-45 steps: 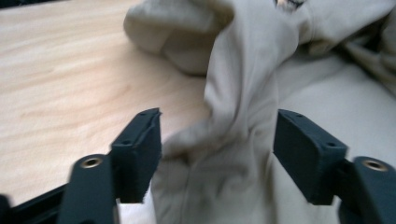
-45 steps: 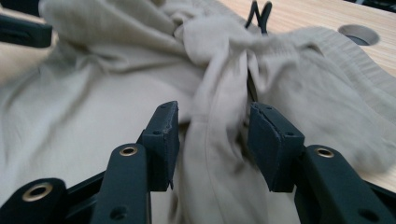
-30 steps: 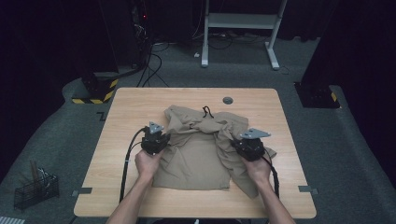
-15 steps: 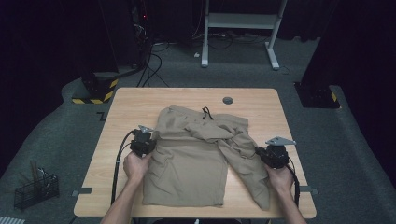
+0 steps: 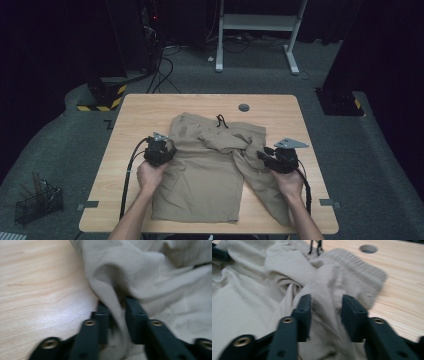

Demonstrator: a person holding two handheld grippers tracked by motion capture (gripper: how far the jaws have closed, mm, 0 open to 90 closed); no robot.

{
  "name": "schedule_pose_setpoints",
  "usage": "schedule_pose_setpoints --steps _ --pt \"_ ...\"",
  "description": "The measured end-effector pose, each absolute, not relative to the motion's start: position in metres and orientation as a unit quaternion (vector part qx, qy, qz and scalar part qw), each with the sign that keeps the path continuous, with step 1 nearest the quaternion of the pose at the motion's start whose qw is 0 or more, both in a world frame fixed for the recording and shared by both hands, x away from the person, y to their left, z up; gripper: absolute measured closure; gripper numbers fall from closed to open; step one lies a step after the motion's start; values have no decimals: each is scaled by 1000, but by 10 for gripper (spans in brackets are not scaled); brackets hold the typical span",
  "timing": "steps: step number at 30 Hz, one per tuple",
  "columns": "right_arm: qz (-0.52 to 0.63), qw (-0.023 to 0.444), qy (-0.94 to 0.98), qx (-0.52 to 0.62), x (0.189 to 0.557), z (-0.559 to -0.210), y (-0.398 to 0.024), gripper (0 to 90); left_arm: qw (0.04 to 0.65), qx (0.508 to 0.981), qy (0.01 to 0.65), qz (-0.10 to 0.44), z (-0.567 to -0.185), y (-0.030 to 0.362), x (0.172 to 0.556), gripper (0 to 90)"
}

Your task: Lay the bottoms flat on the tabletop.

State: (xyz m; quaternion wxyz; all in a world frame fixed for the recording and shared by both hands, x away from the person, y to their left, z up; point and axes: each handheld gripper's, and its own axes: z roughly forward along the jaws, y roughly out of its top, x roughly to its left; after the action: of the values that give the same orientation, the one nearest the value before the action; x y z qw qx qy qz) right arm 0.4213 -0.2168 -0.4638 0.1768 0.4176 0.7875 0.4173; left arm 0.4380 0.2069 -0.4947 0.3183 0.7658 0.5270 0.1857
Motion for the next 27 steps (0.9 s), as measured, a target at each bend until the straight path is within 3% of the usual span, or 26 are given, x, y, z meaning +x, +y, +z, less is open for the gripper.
schedule_pose_setpoints --steps 2,4,13,15,18,20,22,27 --pt "402 166 799 415 425 -470 -211 808 312 768 526 190 -495 209 437 834" --pt "385 169 808 412 427 -476 -209 874 313 762 532 193 -494 214 436 857" --pt "342 185 802 454 417 -491 -248 884 297 753 555 193 -504 234 430 860" --pt "342 169 804 457 416 -495 -254 873 293 750 557 203 -505 233 428 809" --pt "361 168 794 460 413 -492 -256 731 297 746 557 214 -504 230 426 606" --pt "382 167 786 456 413 -486 -254 690 310 748 544 221 -501 225 422 521" --pt "405 169 780 445 413 -477 -248 641 325 755 522 227 -498 218 417 476" --pt "425 163 790 411 423 -461 -222 629 333 757 509 237 -492 210 410 409"
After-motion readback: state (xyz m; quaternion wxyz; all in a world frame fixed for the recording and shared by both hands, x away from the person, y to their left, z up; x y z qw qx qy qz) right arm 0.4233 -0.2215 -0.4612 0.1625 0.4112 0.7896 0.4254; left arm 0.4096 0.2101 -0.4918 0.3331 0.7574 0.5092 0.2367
